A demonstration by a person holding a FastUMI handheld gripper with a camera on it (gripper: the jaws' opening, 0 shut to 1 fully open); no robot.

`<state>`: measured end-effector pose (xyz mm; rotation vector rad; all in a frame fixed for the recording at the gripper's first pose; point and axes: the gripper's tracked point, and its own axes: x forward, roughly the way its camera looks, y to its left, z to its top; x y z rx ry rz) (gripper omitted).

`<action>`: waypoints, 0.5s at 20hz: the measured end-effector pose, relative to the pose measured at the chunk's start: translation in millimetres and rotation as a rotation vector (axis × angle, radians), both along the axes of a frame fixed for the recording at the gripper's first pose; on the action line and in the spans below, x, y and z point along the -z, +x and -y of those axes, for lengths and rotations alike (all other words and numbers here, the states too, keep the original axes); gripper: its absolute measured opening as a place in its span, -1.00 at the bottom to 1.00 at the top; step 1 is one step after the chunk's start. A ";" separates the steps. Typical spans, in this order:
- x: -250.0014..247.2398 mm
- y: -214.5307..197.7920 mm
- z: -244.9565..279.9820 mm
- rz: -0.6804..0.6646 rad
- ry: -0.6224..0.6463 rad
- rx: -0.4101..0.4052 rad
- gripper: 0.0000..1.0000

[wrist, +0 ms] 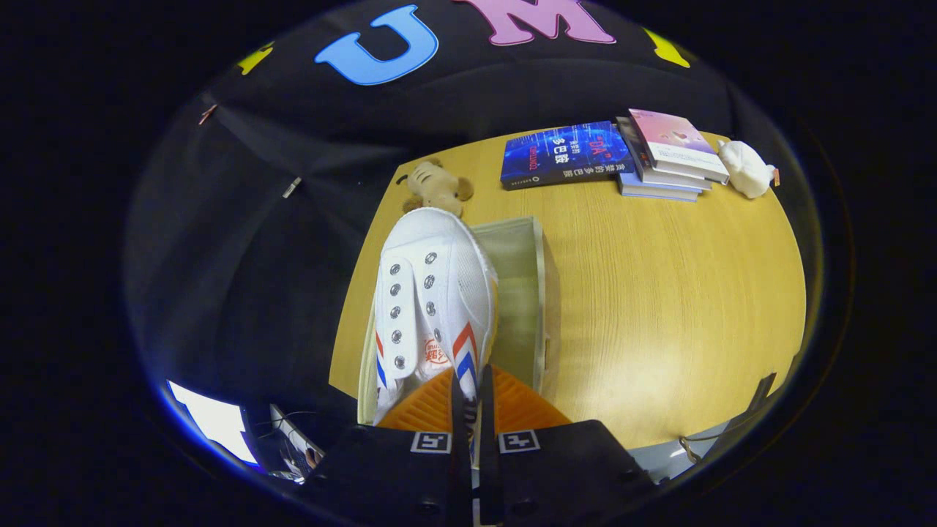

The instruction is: Open the storage box then place both shoes into the box .Put the left shoe in first, then the right shoe, with the right side of both shoes facing outward in a uniform manner.

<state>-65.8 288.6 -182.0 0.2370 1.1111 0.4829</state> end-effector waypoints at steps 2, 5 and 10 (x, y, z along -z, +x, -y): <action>11.4 -1.0 -1.9 -0.009 -0.039 0.005 -0.83; 24.1 0.2 1.0 -0.002 -0.094 0.006 -0.74; 12.9 -6.4 -20.6 0.010 -0.014 0.002 -0.04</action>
